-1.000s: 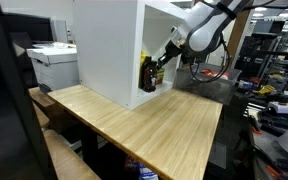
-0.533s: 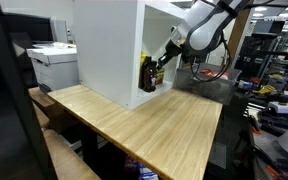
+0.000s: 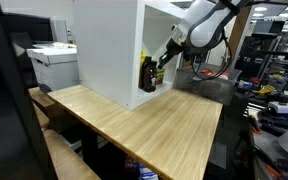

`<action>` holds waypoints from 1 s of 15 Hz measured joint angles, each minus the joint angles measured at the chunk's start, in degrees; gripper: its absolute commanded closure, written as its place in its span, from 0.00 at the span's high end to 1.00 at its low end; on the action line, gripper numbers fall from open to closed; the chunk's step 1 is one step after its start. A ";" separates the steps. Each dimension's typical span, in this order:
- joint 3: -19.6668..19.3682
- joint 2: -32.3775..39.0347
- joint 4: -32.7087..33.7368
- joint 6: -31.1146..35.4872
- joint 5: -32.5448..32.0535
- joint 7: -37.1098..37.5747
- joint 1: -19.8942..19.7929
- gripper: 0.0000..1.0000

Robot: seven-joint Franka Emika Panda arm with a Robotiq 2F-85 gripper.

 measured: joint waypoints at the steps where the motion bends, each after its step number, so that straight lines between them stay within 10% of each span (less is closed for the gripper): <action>1: -0.34 -0.19 0.00 -0.46 0.00 0.00 0.21 0.05; 15: 0.10 -3.58 -0.26 -5.63 0.00 0.00 0.25 0.05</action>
